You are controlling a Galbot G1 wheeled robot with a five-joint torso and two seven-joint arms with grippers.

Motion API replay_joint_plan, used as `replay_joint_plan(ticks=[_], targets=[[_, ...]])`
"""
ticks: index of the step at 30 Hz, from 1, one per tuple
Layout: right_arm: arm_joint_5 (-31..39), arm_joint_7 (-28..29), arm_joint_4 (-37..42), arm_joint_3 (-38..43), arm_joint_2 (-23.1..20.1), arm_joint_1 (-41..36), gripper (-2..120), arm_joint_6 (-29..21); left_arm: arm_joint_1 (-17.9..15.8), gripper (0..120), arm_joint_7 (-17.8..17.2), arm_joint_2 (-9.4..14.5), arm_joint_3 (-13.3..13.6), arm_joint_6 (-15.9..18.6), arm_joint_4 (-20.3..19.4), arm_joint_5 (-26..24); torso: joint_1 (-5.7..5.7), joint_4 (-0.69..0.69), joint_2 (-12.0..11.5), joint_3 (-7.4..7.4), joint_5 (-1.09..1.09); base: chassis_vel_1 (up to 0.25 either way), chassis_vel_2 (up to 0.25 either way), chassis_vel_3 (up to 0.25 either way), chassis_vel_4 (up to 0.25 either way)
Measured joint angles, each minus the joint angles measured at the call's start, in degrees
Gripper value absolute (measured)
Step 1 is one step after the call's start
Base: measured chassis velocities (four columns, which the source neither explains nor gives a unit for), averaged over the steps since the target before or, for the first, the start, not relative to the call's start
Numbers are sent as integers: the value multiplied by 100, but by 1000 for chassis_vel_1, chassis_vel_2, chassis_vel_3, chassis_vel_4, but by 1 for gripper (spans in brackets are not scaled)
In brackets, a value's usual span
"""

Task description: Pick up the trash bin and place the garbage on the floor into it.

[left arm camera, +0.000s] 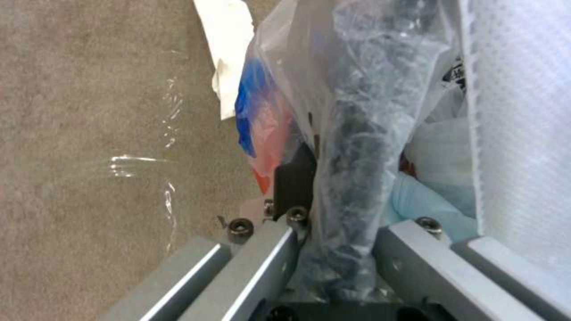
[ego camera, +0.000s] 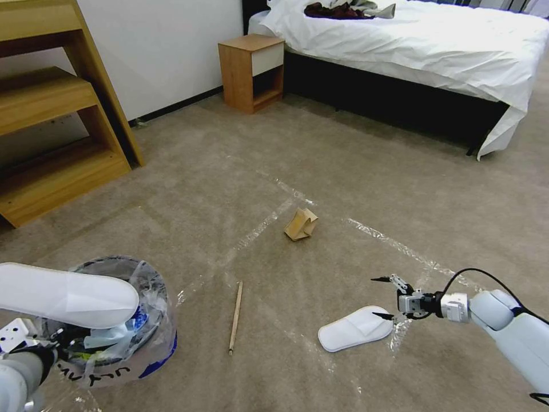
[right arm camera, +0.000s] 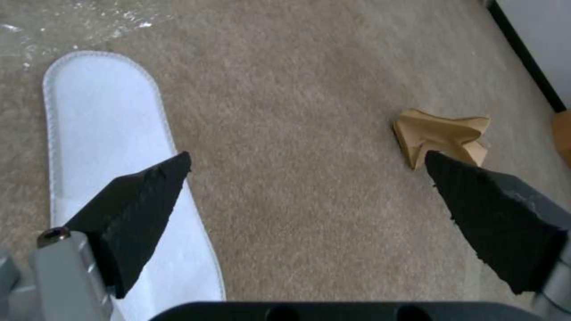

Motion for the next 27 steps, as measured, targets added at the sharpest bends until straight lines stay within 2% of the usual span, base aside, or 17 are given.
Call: replay_joint_plan(ticks=[7,17,27], targets=[[212,-46,-129,-16,123,-40,100,-11,13,0,-8,12,7,0,23,2,0,1,0,0,3,0,0,0,0],[96,-484,-236,-29,113,0,100,-11,27,0,-31,15,19,-2,5,8,0,0,0,0,2,0,0,0,0],[21,-1510,-420,-545,186,661,100,-11,26,0,-21,-98,45,-3,1,76,0,1,0,0,0,0,0,0,0]])
